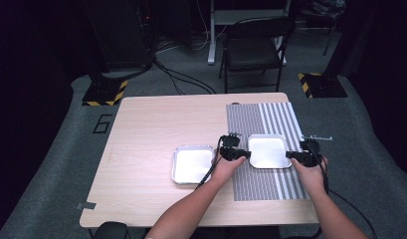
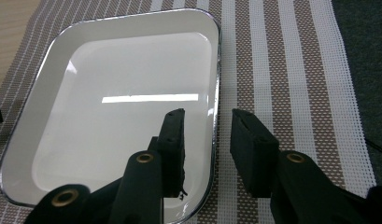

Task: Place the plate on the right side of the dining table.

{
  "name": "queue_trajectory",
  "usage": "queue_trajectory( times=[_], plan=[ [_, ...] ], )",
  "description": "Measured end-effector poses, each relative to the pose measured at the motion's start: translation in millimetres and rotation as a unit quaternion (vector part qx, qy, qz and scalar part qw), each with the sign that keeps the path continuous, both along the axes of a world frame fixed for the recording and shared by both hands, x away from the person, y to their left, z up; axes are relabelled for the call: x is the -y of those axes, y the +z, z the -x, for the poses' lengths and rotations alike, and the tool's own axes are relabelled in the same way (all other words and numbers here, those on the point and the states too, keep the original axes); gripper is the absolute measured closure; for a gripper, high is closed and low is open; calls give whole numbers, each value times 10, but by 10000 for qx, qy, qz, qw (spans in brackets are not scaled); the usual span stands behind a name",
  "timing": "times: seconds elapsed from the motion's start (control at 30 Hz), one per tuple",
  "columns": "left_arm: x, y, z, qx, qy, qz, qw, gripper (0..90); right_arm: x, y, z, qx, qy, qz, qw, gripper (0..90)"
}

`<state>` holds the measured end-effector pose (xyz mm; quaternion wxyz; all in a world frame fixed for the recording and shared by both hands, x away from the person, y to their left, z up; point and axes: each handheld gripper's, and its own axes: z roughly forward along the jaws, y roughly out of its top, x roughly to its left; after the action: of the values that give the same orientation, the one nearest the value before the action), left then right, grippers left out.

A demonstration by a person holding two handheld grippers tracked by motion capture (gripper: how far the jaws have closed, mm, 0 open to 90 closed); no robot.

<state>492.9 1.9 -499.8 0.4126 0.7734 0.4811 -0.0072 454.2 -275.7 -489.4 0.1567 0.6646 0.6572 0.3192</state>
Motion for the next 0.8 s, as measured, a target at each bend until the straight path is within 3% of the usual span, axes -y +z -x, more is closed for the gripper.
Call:
queue_trajectory(
  times=[0.27, 0.43, 0.8],
  plan=[
    [-119, 92, 12, 95, 78, 110, 9999, 526, -40, 86, 137, 148, 132, -148, 9997, 577],
    [-187, 125, 37, 121, 64, 110, 9998, 491, -79, 121, 213, 270, 246, -60, 9993, 568],
    [-413, 213, 77, 234, 147, 103, 9996, 458, -178, 202, 319, 298, 363, -89, 9989, 538]
  ],
)
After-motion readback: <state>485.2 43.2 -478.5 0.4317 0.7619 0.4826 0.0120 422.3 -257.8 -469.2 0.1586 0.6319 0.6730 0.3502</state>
